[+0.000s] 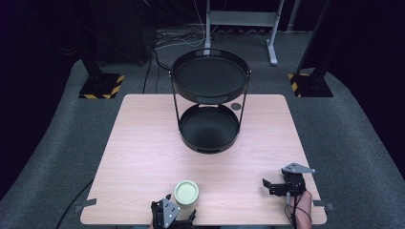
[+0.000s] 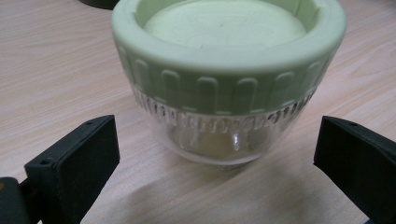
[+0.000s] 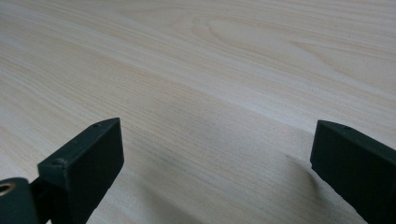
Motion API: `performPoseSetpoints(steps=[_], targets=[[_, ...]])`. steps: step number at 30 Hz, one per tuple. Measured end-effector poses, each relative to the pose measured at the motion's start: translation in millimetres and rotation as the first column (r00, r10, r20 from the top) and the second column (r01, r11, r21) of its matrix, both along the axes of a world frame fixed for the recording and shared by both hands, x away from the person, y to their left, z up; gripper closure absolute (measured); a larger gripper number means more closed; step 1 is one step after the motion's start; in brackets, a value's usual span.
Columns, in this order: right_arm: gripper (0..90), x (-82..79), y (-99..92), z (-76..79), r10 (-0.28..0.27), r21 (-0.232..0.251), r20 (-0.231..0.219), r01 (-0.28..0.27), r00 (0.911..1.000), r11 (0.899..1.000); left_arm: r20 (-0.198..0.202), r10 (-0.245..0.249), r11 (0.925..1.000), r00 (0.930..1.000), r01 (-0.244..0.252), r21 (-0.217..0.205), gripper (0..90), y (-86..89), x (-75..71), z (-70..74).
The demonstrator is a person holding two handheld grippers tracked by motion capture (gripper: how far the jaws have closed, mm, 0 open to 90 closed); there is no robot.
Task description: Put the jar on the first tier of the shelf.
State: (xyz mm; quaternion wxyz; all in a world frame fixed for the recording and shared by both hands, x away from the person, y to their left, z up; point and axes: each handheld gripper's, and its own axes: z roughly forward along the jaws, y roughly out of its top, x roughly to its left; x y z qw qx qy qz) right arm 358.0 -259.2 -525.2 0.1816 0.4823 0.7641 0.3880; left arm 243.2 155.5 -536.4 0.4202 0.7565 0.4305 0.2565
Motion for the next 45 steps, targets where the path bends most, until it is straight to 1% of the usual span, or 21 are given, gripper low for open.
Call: performPoseSetpoints(steps=[3,6,8,11,14,17,21,27,34,36,38,45], targets=[[1.4,0.9,0.6,-0.3,0.011,-0.002,-0.011,-0.011,0.9999,1.000,-0.003,-0.006,1.0000,1.0000,0.006,-0.003,0.0,-2.3,0.1,3.9],[1.0,1.2,2.1,-0.5,0.016,-0.018,-0.014,-0.016,0.9998,1.000,0.000,-0.004,1.0000,1.0000,0.004,-0.002,0.0,-3.0,-0.3,6.9],[0.7,1.6,3.0,-0.7,0.018,-0.028,-0.017,-0.019,0.9997,0.999,0.003,0.001,1.0000,1.0000,-0.001,0.005,0.0,-2.2,-1.1,12.1],[0.3,1.3,4.0,-0.7,0.023,-0.036,-0.016,-0.024,0.9996,0.999,0.004,0.003,1.0000,1.0000,-0.003,0.009,0.0,-0.4,-0.6,15.1],[0.0,1.7,4.8,-0.9,0.033,-0.043,-0.020,-0.034,0.9993,0.999,-0.004,0.006,1.0000,1.0000,-0.006,0.003,0.0,1.2,0.3,16.6],[0.0,2.3,6.9,-1.4,0.047,-0.060,-0.026,-0.049,0.9985,0.997,-0.010,0.013,0.9999,0.9999,-0.013,-0.001,0.0,1.4,0.4,18.5],[0.0,3.1,8.5,-1.9,0.055,-0.074,-0.036,-0.058,0.9978,0.996,-0.011,0.007,1.0000,0.9999,-0.007,0.006,0.0,-0.2,0.3,20.9],[0.0,5.5,10.7,-2.1,0.058,-0.098,-0.037,-0.062,0.9976,0.993,-0.017,0.008,0.9998,0.9998,-0.008,0.017,0.0,-3.6,3.8,25.2],[0.0,5.5,10.5,-2.1,0.060,-0.093,-0.038,-0.064,0.9975,0.994,-0.050,0.008,0.9987,0.9987,-0.006,0.050,0.0,-9.2,11.1,34.3],[0.0,5.6,10.5,-2.1,0.058,-0.094,-0.037,-0.061,0.9976,0.994,-0.056,0.005,0.9988,0.9984,-0.002,0.049,0.0,-10.2,14.2,35.3],[0.0,5.6,10.5,-2.1,0.058,-0.095,-0.037,-0.061,0.9976,0.994,-0.060,0.003,0.9984,0.9982,0.000,0.056,0.0,-11.6,17.0,36.3],[0.0,5.5,11.1,-2.2,0.058,-0.104,-0.035,-0.061,0.9977,0.993,-0.072,-0.008,0.9988,0.9974,0.011,0.048,0.0,-16.4,25.9,36.5]])
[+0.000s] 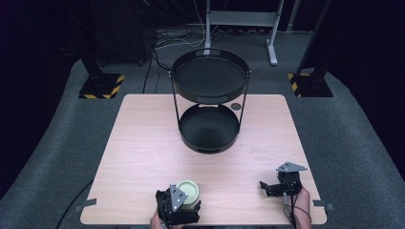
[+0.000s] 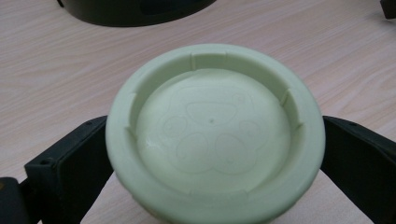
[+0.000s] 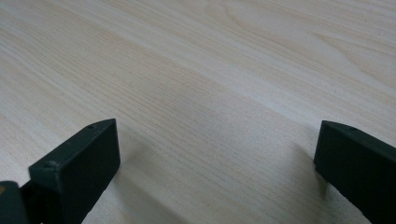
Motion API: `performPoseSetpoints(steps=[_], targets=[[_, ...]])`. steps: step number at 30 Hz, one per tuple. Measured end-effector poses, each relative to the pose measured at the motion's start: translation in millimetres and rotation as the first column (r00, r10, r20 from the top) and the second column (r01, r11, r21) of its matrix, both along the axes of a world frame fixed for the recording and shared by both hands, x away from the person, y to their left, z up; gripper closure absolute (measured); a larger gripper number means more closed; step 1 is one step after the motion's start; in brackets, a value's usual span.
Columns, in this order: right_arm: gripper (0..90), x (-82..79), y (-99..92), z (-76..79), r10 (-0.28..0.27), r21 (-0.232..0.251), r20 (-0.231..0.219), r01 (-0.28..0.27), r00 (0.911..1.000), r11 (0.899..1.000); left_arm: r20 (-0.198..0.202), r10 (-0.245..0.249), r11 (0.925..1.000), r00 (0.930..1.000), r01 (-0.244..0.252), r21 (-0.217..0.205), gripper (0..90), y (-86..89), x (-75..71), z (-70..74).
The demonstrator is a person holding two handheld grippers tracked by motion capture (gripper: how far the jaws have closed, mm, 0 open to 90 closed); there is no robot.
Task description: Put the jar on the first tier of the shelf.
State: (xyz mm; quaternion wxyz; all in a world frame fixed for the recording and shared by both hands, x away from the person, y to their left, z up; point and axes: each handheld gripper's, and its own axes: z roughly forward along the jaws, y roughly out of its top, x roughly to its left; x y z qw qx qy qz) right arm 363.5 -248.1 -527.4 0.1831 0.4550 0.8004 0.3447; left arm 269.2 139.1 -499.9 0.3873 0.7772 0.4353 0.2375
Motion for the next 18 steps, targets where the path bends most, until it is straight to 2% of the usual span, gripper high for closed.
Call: performPoseSetpoints(steps=[18], targets=[[0.0,0.0,-0.7,0.1,-0.001,0.009,-0.003,0.001,1.0000,1.000,-0.033,-0.006,0.9999,0.9994,0.005,-0.011,0.0,-4.4,11.4,-3.5]])
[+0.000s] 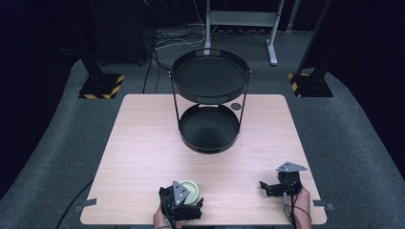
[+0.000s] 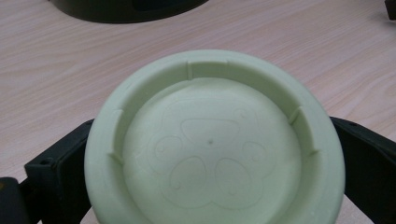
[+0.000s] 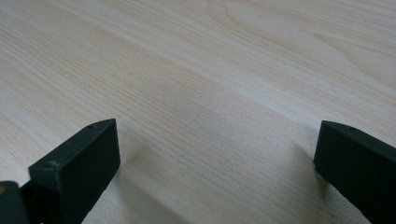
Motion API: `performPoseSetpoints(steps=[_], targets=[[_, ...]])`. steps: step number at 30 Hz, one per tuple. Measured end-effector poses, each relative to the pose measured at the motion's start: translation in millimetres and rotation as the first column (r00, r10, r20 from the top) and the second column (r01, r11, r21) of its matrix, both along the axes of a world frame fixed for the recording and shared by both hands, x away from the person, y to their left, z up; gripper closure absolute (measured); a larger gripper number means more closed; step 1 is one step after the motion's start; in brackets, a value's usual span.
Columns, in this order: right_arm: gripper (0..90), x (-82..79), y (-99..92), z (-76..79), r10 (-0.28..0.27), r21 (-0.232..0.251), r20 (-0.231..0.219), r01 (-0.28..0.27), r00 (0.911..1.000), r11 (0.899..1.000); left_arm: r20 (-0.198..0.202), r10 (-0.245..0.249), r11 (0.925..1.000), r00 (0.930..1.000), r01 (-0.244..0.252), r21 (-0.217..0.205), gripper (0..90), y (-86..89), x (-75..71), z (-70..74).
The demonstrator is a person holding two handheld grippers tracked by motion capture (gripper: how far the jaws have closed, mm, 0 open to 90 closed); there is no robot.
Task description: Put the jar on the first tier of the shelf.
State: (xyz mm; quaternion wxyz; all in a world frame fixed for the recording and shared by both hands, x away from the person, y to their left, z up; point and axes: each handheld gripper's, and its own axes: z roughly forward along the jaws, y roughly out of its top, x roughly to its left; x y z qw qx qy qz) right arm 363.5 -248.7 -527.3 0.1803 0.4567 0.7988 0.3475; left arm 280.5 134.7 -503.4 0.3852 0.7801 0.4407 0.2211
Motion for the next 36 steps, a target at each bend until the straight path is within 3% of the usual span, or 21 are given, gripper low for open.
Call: performPoseSetpoints(steps=[11,13,17,21,31,36], targets=[[0.0,0.1,-0.3,0.0,-0.001,0.002,0.001,0.001,1.0000,1.000,-0.010,0.017,0.9994,0.9998,-0.017,-0.031,0.5,1.1,1.8,-3.4],[0.0,0.1,-0.4,0.0,-0.001,0.002,0.003,0.001,1.0000,1.000,-0.023,0.019,0.9994,0.9996,-0.020,-0.030,3.2,1.4,1.7,-4.7],[0.1,0.0,-0.4,0.1,-0.002,0.001,0.004,0.002,1.0000,1.000,-0.010,0.021,0.9987,0.9997,-0.021,-0.046,9.9,3.6,0.7,-6.0],[0.1,0.1,-0.8,0.1,-0.002,0.004,0.004,0.002,1.0000,1.000,-0.005,0.024,0.9986,0.9997,-0.024,-0.047,10.6,2.9,0.1,-6.3],[0.0,0.0,0.3,-0.1,0.005,-0.004,0.001,-0.005,1.0000,1.000,-0.009,0.004,0.9971,1.0000,-0.004,-0.076,11.2,2.5,-0.4,-6.4],[0.0,0.0,0.4,-0.1,0.005,-0.007,0.003,-0.005,1.0000,1.000,-0.011,-0.010,0.9978,0.9999,0.009,-0.066,11.2,0.2,-1.4,-5.7]])
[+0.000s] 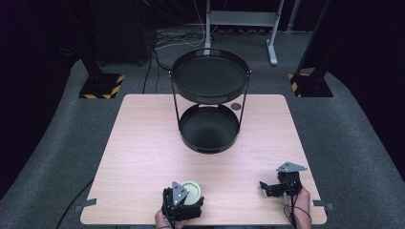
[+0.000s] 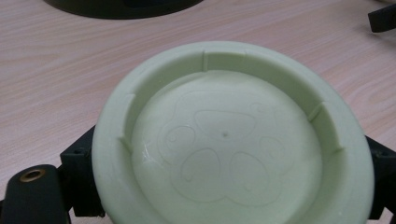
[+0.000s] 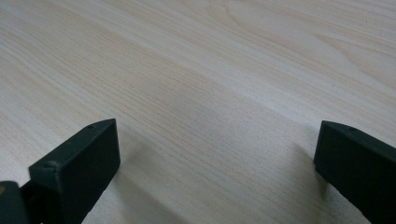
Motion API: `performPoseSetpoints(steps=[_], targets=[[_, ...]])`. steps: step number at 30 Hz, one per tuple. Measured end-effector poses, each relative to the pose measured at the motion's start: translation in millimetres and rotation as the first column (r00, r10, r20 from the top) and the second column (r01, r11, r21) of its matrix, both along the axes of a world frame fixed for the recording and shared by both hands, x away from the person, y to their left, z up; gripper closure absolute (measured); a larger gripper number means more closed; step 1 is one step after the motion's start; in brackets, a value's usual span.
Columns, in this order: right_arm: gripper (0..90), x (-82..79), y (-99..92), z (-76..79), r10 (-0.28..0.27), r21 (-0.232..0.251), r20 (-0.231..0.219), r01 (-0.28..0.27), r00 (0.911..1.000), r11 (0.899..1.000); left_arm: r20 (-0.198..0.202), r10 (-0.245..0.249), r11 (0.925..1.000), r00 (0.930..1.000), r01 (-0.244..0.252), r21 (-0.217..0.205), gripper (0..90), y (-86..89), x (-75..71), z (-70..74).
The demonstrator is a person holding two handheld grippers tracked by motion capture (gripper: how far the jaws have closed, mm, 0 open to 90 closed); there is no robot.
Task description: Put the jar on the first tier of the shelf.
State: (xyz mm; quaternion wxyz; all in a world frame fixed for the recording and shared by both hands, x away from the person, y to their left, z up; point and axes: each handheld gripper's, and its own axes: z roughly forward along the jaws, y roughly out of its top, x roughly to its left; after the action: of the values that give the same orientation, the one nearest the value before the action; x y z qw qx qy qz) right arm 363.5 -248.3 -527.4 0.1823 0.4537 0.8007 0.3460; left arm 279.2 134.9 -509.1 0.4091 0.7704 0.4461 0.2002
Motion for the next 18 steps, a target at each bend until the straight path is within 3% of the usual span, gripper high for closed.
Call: performPoseSetpoints(steps=[18], targets=[[0.0,0.2,0.7,-0.2,0.006,-0.010,0.002,-0.006,1.0000,1.000,0.029,-0.007,0.9996,0.9996,0.008,-0.028,11.2,5.4,-0.4,9.7]])
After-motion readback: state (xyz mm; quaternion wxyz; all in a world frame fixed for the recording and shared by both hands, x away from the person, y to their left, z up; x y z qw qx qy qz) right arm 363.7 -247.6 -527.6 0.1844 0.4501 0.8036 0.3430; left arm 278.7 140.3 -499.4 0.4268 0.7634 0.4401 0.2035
